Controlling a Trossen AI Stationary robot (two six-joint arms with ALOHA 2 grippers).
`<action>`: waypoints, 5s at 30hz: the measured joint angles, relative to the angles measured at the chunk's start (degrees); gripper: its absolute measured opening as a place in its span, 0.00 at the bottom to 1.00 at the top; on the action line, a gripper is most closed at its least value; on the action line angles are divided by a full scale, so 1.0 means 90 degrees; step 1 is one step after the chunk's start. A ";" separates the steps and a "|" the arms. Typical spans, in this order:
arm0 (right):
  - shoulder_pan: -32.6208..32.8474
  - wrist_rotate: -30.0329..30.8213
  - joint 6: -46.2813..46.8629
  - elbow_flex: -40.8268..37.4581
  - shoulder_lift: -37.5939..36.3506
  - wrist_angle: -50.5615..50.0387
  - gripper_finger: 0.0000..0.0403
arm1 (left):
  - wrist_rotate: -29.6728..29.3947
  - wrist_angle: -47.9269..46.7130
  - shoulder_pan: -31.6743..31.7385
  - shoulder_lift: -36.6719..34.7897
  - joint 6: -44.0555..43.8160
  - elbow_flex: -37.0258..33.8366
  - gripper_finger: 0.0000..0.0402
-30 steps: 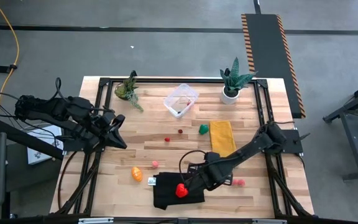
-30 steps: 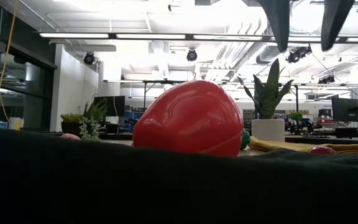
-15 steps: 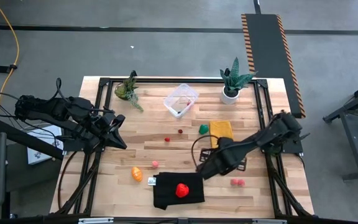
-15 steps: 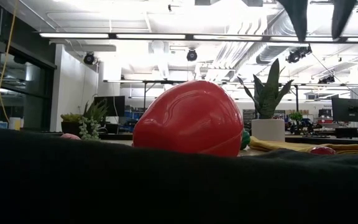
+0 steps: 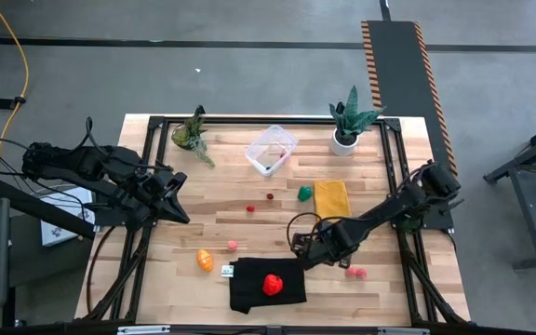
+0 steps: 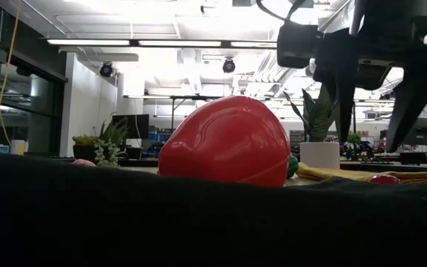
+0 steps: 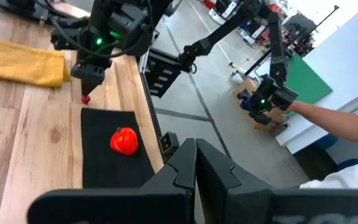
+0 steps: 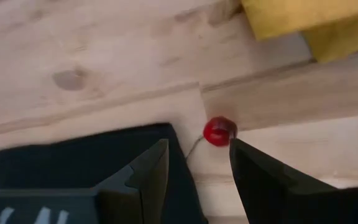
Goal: Pick and placing Produce into tupperware
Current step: Put the bottom red cherry into the transparent bin
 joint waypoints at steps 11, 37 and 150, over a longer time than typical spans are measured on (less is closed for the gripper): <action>0.0046 -0.0359 0.0090 0.0063 0.0058 -0.0169 0.40 | -0.0010 -0.0113 -0.0002 0.0000 0.0199 0.0000 0.00; -0.0083 -0.0424 0.0090 0.0067 0.0529 -0.0022 0.40 | -0.0024 -0.0152 0.0000 0.0000 0.0483 0.0000 0.00; -0.2418 0.0465 -0.7844 0.3650 0.0709 -0.1694 0.22 | -0.1022 -0.0132 -0.0001 -0.0001 -0.0153 0.0001 0.00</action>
